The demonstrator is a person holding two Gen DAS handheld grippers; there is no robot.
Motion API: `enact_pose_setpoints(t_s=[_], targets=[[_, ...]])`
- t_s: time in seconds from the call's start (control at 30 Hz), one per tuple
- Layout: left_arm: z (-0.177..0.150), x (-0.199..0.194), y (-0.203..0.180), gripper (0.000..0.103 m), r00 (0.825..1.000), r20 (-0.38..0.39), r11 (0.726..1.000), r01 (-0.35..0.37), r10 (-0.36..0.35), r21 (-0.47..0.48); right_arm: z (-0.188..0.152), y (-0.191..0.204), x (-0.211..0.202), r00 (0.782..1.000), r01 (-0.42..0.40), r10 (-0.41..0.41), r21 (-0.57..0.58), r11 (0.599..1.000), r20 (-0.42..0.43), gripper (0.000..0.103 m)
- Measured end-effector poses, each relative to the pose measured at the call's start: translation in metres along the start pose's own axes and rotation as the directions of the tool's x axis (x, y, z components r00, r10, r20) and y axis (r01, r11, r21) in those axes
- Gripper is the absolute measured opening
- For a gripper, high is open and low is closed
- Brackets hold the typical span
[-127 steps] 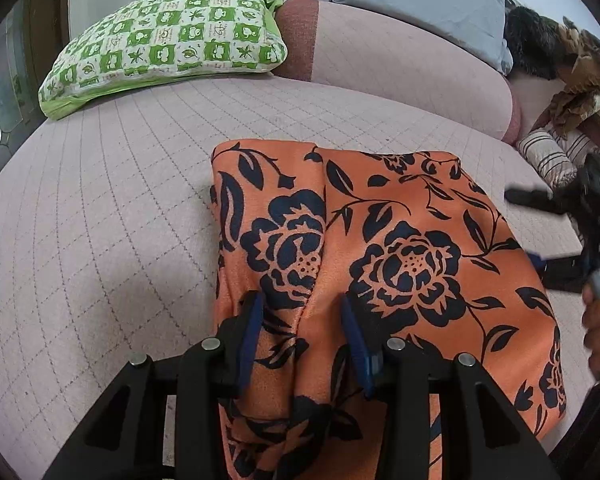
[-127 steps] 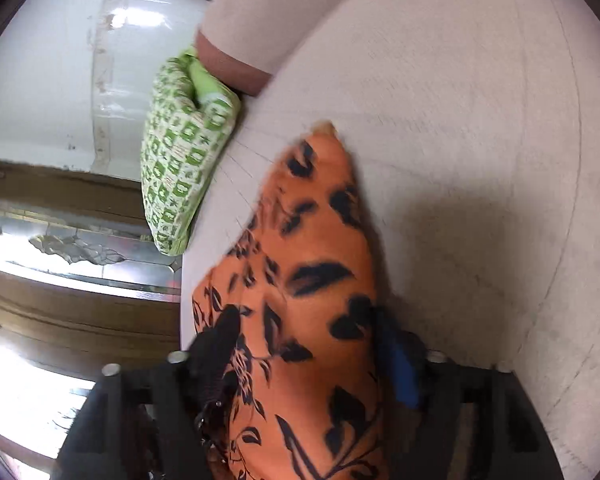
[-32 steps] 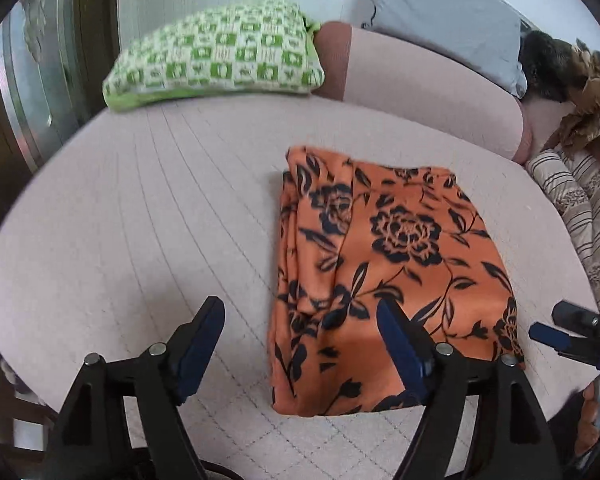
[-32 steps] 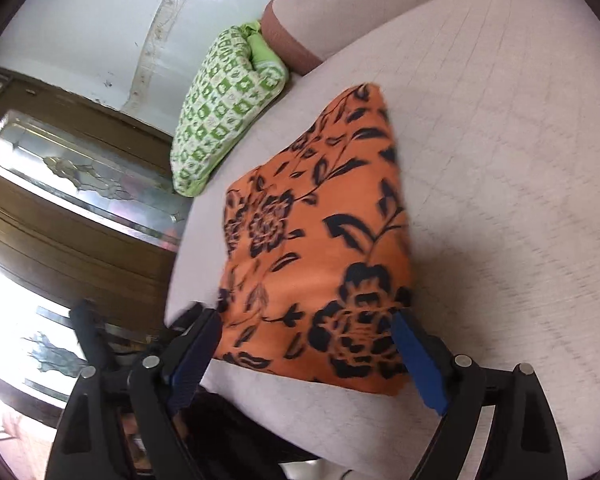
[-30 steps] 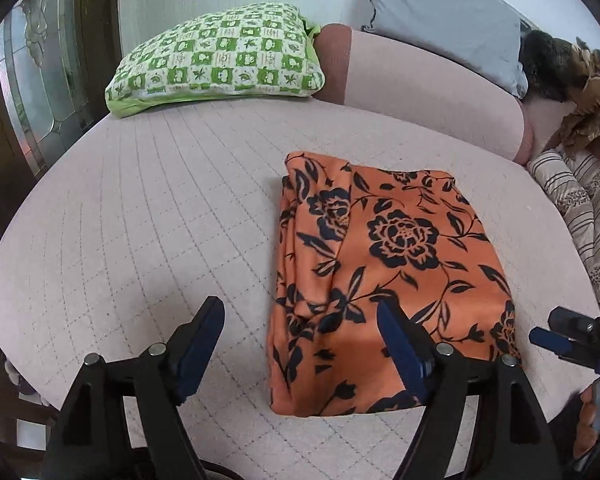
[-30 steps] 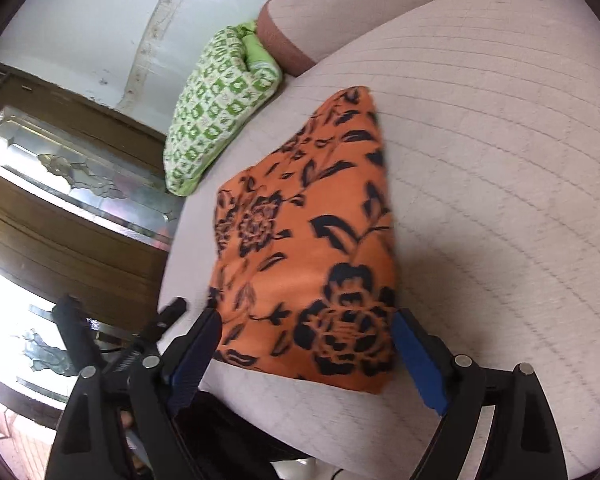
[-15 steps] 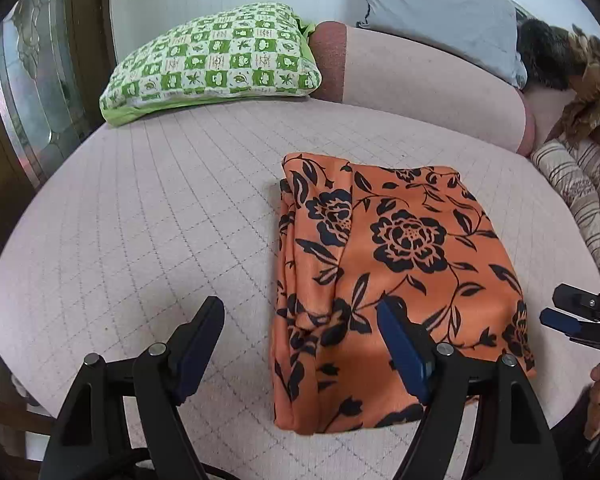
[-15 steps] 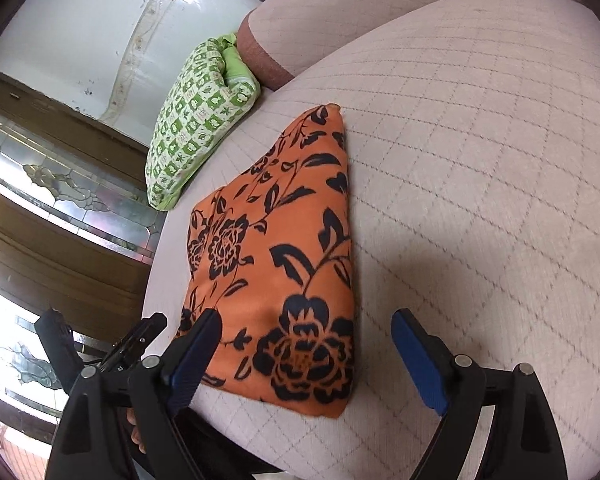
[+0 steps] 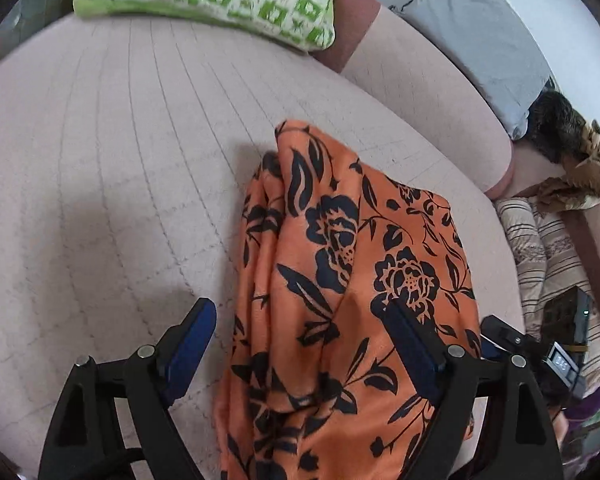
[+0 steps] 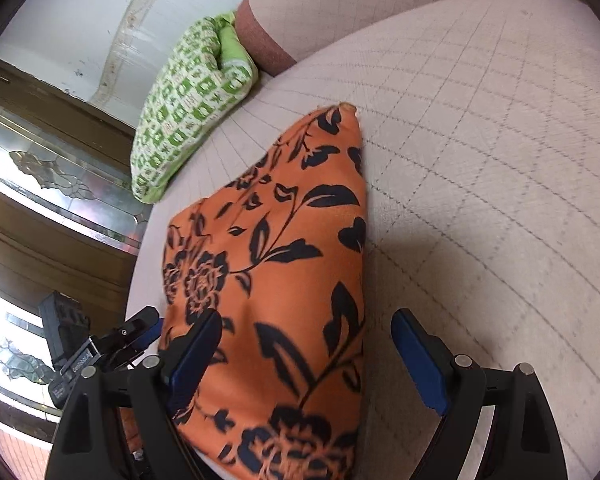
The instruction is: Fold small clothes
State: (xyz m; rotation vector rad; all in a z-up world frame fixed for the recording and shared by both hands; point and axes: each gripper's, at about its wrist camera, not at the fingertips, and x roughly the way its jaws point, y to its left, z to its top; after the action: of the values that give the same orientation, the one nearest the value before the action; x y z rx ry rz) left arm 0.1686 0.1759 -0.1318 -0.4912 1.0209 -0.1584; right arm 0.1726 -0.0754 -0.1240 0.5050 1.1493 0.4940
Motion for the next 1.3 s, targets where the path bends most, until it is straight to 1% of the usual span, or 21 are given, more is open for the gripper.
enact_pose_setpoints(t_s=[0.1,0.13,0.2,0.23,0.27,0.3,0.33,0.4,0.47,0.53,0.6,0.7,0.8,0.87,0.97,1.0,1.1,1.2,1.23,1.27,1.3], targets=[[0.0,0.008,0.003,0.087,1.0,-0.011,1.0,-0.009,0.009,0.013,0.003,0.001,0.008,1.0,-0.028,0.028,0.011,1.0,-0.002,0.089],[0.0,0.013,0.005,0.087,1.0,-0.029,1.0,-0.009,0.009,0.025,0.004,0.001,0.012,0.999,-0.037,0.037,0.015,0.999,-0.009,0.089],[-0.002,0.024,0.005,0.086,0.997,-0.062,0.997,-0.037,0.04,0.062,0.005,-0.001,0.026,0.999,-0.008,0.01,0.029,1.0,-0.05,0.088],[-0.002,0.023,0.001,0.08,0.997,-0.051,0.995,-0.052,0.056,0.085,0.005,0.001,0.031,0.999,0.002,-0.001,0.017,1.0,-0.053,0.082],[-0.003,0.023,-0.005,0.053,0.997,-0.062,0.992,-0.042,0.05,0.122,0.004,0.012,0.035,0.998,0.012,-0.014,-0.039,0.999,-0.057,0.07],[-0.003,0.023,-0.009,0.051,0.996,-0.074,0.99,-0.036,0.047,0.137,0.004,0.017,0.036,0.998,0.014,-0.017,-0.049,0.999,-0.065,0.052],[-0.003,0.022,-0.011,0.045,0.996,-0.067,0.989,-0.043,0.053,0.139,0.004,0.017,0.036,0.998,0.014,-0.017,-0.049,0.999,-0.065,0.045],[-0.004,0.018,-0.013,0.039,0.997,-0.054,0.987,-0.039,0.048,0.154,0.006,0.021,0.033,0.998,0.019,-0.023,-0.062,0.998,-0.059,0.037],[-0.004,0.009,-0.017,0.034,0.999,-0.037,0.989,-0.03,0.036,0.148,0.008,0.026,0.025,0.998,0.011,-0.016,-0.083,0.996,-0.056,0.036],[-0.003,-0.005,-0.024,0.033,1.0,-0.011,0.989,-0.006,0.007,0.146,0.01,0.032,0.013,0.999,0.004,-0.009,-0.111,0.994,-0.043,0.036],[-0.001,-0.022,-0.042,0.032,0.999,0.032,0.985,0.008,-0.013,0.174,0.015,0.042,-0.005,1.0,0.019,-0.02,-0.153,0.988,-0.01,0.035],[0.003,-0.046,-0.069,0.033,0.995,0.085,0.976,0.038,-0.057,0.212,0.029,0.047,-0.036,0.999,0.008,-0.002,-0.167,0.986,0.036,0.035],[0.007,-0.062,-0.092,0.033,0.989,0.108,0.966,0.073,-0.103,0.247,0.046,0.045,-0.074,0.996,0.005,0.012,-0.185,0.983,0.087,0.035],[0.009,-0.065,-0.101,0.033,0.987,0.111,0.96,0.082,-0.115,0.267,0.058,0.039,-0.095,0.993,0.017,0.005,-0.186,0.982,0.116,0.036],[0.011,-0.053,-0.109,0.033,0.989,0.092,0.956,0.089,-0.12,0.28,0.069,0.026,-0.114,0.99,0.037,-0.011,-0.186,0.982,0.142,0.036],[0.011,-0.051,-0.104,0.033,0.989,0.082,0.955,0.094,-0.122,0.28,0.072,0.02,-0.116,0.99,0.042,-0.016,-0.179,0.983,0.143,0.036],[0.006,-0.026,-0.098,0.034,0.992,0.042,0.957,0.101,-0.117,0.272,0.077,-0.006,-0.113,0.991,0.055,-0.036,-0.141,0.988,0.131,0.036],[-0.008,0.013,-0.09,0.038,0.998,-0.028,0.965,0.065,-0.06,0.253,0.074,-0.041,-0.097,0.993,0.074,-0.066,-0.079,0.994,0.095,0.036],[-0.013,0.026,-0.085,0.039,0.998,-0.052,0.967,0.043,-0.031,0.253,0.07,-0.055,-0.086,0.993,0.097,-0.093,-0.056,0.994,0.07,0.04],[-0.018,0.038,-0.081,0.044,0.997,-0.081,0.967,0.007,0.014,0.255,0.067,-0.063,-0.078,0.992,0.116,-0.113,-0.037,0.993,0.056,0.04],[-0.021,0.043,-0.075,0.052,0.996,-0.085,0.968,-0.009,0.031,0.252,0.064,-0.077,-0.068,0.987,0.161,-0.161,-0.007,0.987,0.03,0.051]])
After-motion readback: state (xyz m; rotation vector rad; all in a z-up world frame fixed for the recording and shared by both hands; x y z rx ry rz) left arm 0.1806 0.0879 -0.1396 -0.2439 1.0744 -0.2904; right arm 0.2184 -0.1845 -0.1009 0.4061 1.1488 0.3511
